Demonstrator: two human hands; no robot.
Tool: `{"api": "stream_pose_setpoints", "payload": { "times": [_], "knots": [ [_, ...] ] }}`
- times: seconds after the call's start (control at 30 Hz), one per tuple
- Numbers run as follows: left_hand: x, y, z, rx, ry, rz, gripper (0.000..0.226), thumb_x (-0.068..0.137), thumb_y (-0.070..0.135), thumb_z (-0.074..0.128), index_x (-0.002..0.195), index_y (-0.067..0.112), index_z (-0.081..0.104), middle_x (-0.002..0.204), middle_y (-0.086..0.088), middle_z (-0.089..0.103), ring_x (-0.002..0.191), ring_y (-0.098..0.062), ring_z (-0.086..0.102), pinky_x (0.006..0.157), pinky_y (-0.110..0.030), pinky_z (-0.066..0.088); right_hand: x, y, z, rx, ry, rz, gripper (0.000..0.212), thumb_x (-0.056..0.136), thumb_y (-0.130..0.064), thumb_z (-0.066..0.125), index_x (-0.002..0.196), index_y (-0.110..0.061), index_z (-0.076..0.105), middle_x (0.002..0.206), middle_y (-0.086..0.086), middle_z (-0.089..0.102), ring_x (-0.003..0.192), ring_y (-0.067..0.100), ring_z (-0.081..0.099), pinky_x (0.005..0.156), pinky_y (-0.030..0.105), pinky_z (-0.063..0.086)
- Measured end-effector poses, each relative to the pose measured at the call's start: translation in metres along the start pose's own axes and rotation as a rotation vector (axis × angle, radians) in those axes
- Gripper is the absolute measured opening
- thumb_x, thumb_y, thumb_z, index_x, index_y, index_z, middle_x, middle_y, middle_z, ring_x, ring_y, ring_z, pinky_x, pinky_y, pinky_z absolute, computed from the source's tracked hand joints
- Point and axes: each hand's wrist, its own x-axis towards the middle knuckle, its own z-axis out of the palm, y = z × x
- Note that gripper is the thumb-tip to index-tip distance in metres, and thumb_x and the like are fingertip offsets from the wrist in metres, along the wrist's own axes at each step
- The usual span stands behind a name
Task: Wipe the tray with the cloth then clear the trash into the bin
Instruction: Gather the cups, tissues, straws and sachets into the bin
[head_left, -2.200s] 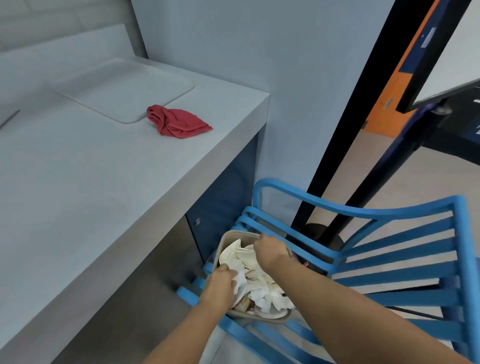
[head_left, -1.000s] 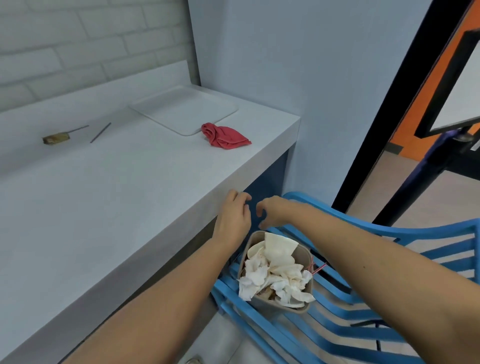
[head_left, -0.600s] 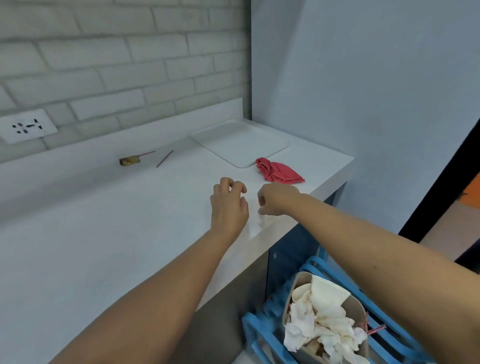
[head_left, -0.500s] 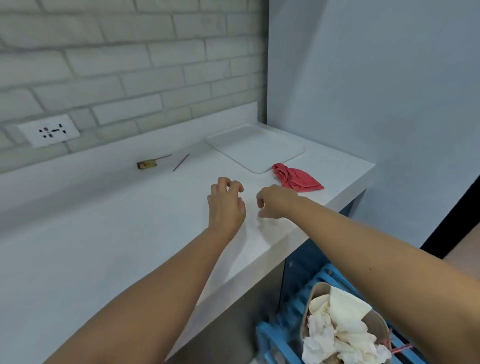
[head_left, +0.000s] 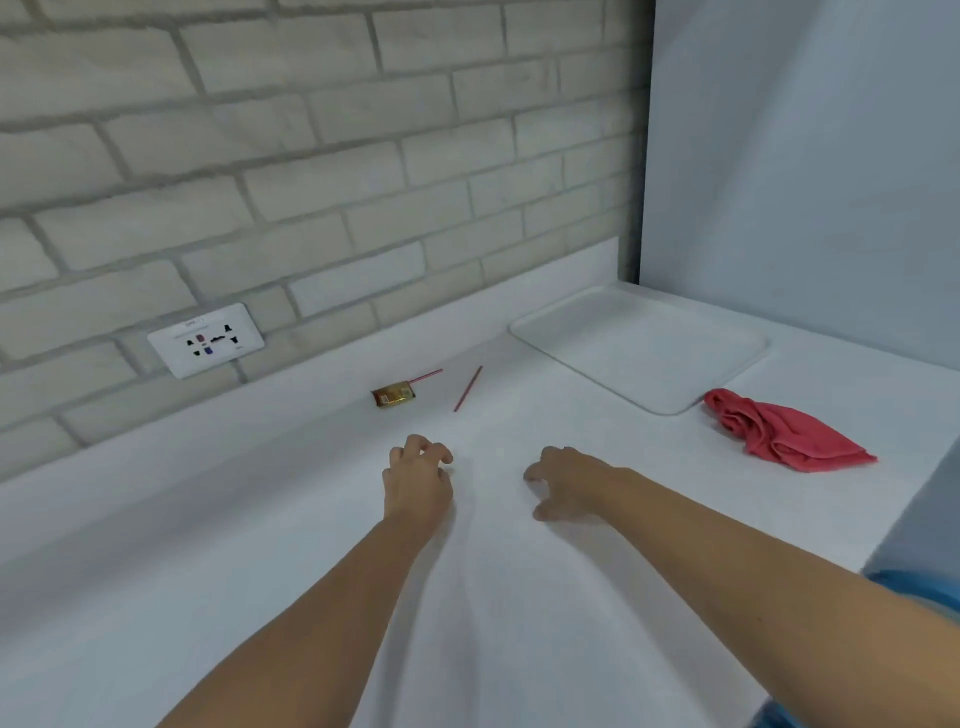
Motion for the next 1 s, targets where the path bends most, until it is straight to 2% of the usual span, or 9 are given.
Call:
{"api": "stream_pose_setpoints", "payload": {
  "times": [0.17, 0.27, 0.47, 0.57, 0.63, 0.77, 0.87, 0.97, 1.0],
  "knots": [
    [0.027, -0.016, 0.018, -0.066, -0.03, -0.023, 0.033, 0.094, 0.007, 0.036, 0.116, 0.017, 0.058, 0.126, -0.001, 0.043, 0.112, -0.02, 0.042, 0.093, -0.03, 0.035, 0.039, -0.01, -0.003, -0.021, 0.012, -0.016, 0.043, 0.092, -0.029, 0.055, 0.131, -0.011, 0.051, 0.132, 0.006, 0.043, 0.122, 0.025, 0.043, 0.099, 0.039, 0.043],
    [0.046, -0.022, 0.028, -0.109, -0.002, -0.013, 0.034, 0.093, 0.003, 0.035, 0.116, 0.014, 0.059, 0.126, -0.001, 0.044, 0.112, -0.02, 0.044, 0.093, -0.028, 0.034, 0.067, -0.012, -0.008, -0.108, 0.018, -0.002, 0.039, 0.096, -0.017, 0.048, 0.134, -0.014, 0.048, 0.134, 0.007, 0.041, 0.125, 0.025, 0.041, 0.098, 0.034, 0.041],
    [0.094, -0.044, 0.029, -0.202, -0.007, -0.058, 0.044, 0.081, -0.013, 0.042, 0.115, 0.01, 0.058, 0.13, -0.005, 0.045, 0.112, -0.024, 0.045, 0.086, -0.023, 0.038, 0.114, -0.013, -0.018, -0.246, 0.077, 0.007, 0.077, 0.092, 0.002, 0.043, 0.153, -0.017, -0.001, 0.148, 0.011, 0.028, 0.127, 0.028, 0.041, 0.099, 0.032, 0.04],
    [0.127, -0.063, 0.018, -0.196, -0.081, -0.045, 0.053, 0.078, -0.012, 0.04, 0.121, 0.013, 0.057, 0.136, -0.005, 0.041, 0.117, -0.026, 0.039, 0.093, -0.024, 0.038, 0.143, -0.02, -0.021, -0.29, 0.101, -0.04, 0.087, 0.091, 0.006, 0.044, 0.152, -0.02, -0.012, 0.158, 0.011, 0.004, 0.128, 0.031, 0.039, 0.099, 0.033, 0.041],
    [0.154, -0.075, 0.015, -0.173, -0.113, -0.037, 0.056, 0.078, -0.014, 0.039, 0.123, 0.013, 0.056, 0.135, -0.004, 0.041, 0.118, -0.026, 0.037, 0.095, -0.021, 0.034, 0.162, -0.024, -0.023, -0.285, 0.075, -0.047, 0.09, 0.089, 0.009, 0.042, 0.151, -0.025, -0.014, 0.159, 0.013, -0.001, 0.124, 0.033, 0.045, 0.094, 0.035, 0.044],
    [0.191, -0.093, 0.016, -0.074, -0.174, 0.016, 0.052, 0.084, -0.007, 0.049, 0.13, 0.017, 0.053, 0.145, -0.001, 0.034, 0.128, -0.023, 0.035, 0.105, -0.027, 0.032, 0.187, -0.022, -0.029, -0.291, 0.022, -0.041, 0.081, 0.092, 0.004, 0.037, 0.152, -0.031, -0.004, 0.157, 0.018, 0.002, 0.12, 0.033, 0.051, 0.094, 0.038, 0.044],
    [0.211, -0.101, 0.02, -0.042, -0.271, 0.095, 0.056, 0.088, 0.01, 0.06, 0.139, 0.024, 0.043, 0.151, -0.001, 0.027, 0.136, -0.023, 0.031, 0.111, -0.032, 0.029, 0.201, -0.021, -0.032, -0.286, 0.047, -0.081, 0.058, 0.099, -0.008, 0.035, 0.151, -0.022, 0.017, 0.152, 0.017, 0.019, 0.125, 0.032, 0.046, 0.1, 0.037, 0.04],
    [0.225, -0.099, 0.019, 0.022, -0.353, 0.108, 0.064, 0.09, 0.013, 0.058, 0.146, 0.023, 0.029, 0.15, -0.003, 0.029, 0.136, -0.023, 0.03, 0.113, -0.029, 0.026, 0.211, -0.021, -0.032, -0.244, 0.109, -0.119, 0.028, 0.098, -0.006, 0.037, 0.122, -0.012, 0.05, 0.138, 0.012, 0.04, 0.12, 0.028, 0.05, 0.095, 0.033, 0.041],
    [0.228, -0.097, 0.018, 0.043, -0.385, 0.09, 0.066, 0.09, 0.013, 0.057, 0.147, 0.022, 0.026, 0.148, -0.004, 0.03, 0.135, -0.024, 0.03, 0.112, -0.028, 0.026, 0.212, -0.023, -0.032, -0.211, 0.117, -0.109, 0.022, 0.096, -0.003, 0.039, 0.109, -0.013, 0.054, 0.133, 0.012, 0.044, 0.118, 0.028, 0.051, 0.092, 0.033, 0.042]
  ]
}}
